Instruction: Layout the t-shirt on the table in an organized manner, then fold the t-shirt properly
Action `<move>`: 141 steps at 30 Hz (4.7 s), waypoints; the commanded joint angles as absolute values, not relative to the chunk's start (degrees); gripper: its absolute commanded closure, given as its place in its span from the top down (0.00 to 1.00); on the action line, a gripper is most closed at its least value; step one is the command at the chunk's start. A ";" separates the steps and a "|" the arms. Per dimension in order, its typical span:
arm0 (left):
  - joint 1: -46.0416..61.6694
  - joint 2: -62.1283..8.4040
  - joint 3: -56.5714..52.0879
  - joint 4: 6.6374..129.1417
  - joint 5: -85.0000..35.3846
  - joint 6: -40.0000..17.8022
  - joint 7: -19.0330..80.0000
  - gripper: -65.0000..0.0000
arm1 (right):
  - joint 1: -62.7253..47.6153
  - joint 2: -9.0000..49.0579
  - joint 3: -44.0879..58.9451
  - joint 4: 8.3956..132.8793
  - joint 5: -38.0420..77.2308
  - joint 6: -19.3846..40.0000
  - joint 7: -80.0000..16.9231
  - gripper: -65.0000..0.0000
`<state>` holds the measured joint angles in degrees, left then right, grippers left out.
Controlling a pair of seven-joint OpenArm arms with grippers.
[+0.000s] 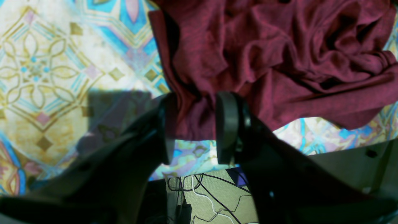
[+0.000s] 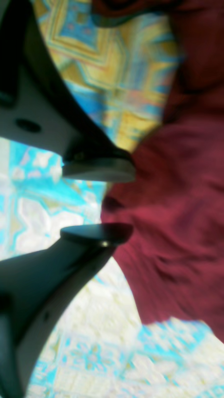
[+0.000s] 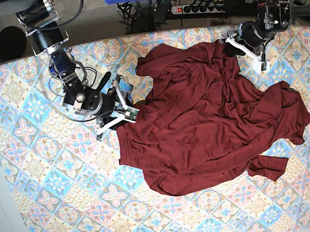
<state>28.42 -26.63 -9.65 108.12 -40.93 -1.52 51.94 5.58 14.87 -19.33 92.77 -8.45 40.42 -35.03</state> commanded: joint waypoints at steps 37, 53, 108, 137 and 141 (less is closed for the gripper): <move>28.35 -27.03 -9.71 109.05 -41.36 -1.63 51.30 0.31 | 14.20 15.43 -24.40 76.26 -18.33 40.00 -26.33 0.00; 29.76 -27.30 -4.09 113.10 -41.45 -1.71 51.30 0.32 | 15.43 22.02 -11.91 75.38 -18.33 40.00 -26.24 0.00; 21.49 -24.57 -9.63 101.23 -36.97 -2.59 51.21 0.38 | 25.54 30.73 -2.15 57.71 -18.33 33.36 -26.24 0.00; 23.69 -27.82 -32.31 114.33 -45.23 -6.55 52.53 0.00 | 25.71 30.73 -2.07 57.27 -18.33 33.27 -26.24 0.00; 27.38 -27.91 -32.22 114.33 -49.80 -6.64 52.44 0.00 | 25.71 30.73 -2.07 57.27 -18.33 33.27 -26.24 0.00</move>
<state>27.42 -26.87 -31.70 113.47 -49.58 -6.52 53.60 24.14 29.41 -2.50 56.36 -18.06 34.24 -26.68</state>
